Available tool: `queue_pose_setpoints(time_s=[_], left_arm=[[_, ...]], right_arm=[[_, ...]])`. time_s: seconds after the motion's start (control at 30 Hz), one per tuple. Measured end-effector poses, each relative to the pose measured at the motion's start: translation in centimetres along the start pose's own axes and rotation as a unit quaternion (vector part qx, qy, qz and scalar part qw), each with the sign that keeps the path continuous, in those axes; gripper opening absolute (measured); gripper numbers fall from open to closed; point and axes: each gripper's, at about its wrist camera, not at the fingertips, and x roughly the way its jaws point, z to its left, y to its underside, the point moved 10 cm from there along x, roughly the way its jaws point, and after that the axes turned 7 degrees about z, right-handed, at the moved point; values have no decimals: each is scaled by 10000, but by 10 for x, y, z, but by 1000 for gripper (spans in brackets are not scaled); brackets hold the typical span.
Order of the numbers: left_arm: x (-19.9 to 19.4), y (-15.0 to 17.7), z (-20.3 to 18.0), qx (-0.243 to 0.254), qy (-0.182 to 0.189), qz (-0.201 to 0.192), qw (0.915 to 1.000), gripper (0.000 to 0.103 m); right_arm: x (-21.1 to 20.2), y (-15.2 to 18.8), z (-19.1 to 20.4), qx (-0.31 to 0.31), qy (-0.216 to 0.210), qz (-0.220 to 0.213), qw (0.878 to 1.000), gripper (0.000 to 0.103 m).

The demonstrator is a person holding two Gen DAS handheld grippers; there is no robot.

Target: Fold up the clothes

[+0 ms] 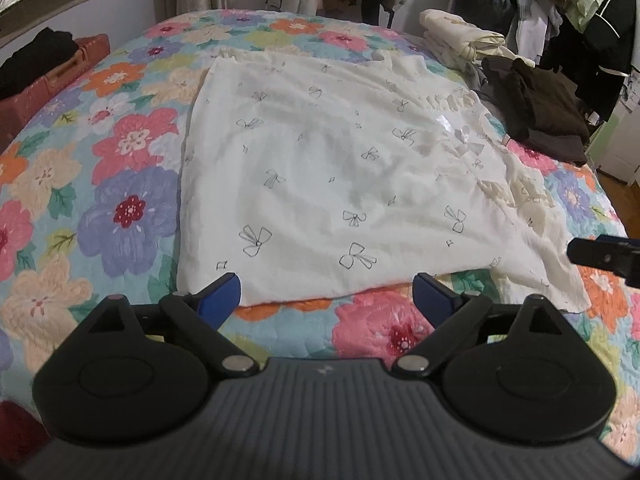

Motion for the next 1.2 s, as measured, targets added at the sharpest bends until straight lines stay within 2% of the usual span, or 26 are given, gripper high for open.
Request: queue_pose_setpoints(time_s=[0.17,0.33,0.6,0.87,1.1,1.2], left_arm=[[-7,-5,-3,34,-23,-142,9999,96],[-10,-4,-9,169,-87,-180,9997,101],[-3,-2,-10,175,-234,-72,9995,103],[5,4,-8,183,-384,181,9989,103],[7,5,-11,285,-380,200,9987,103],[8,5,-12,297,-389,214,9986,103]], right_arm=[[9,4,2,33,-32,92,9999,68],[12,6,3,-99,124,49,9999,69],[16,10,3,-123,139,114,9998,77],[13,7,9,-372,110,7,9992,78],[12,5,5,-383,265,-44,9989,78],[14,6,5,-354,193,-26,9992,78]])
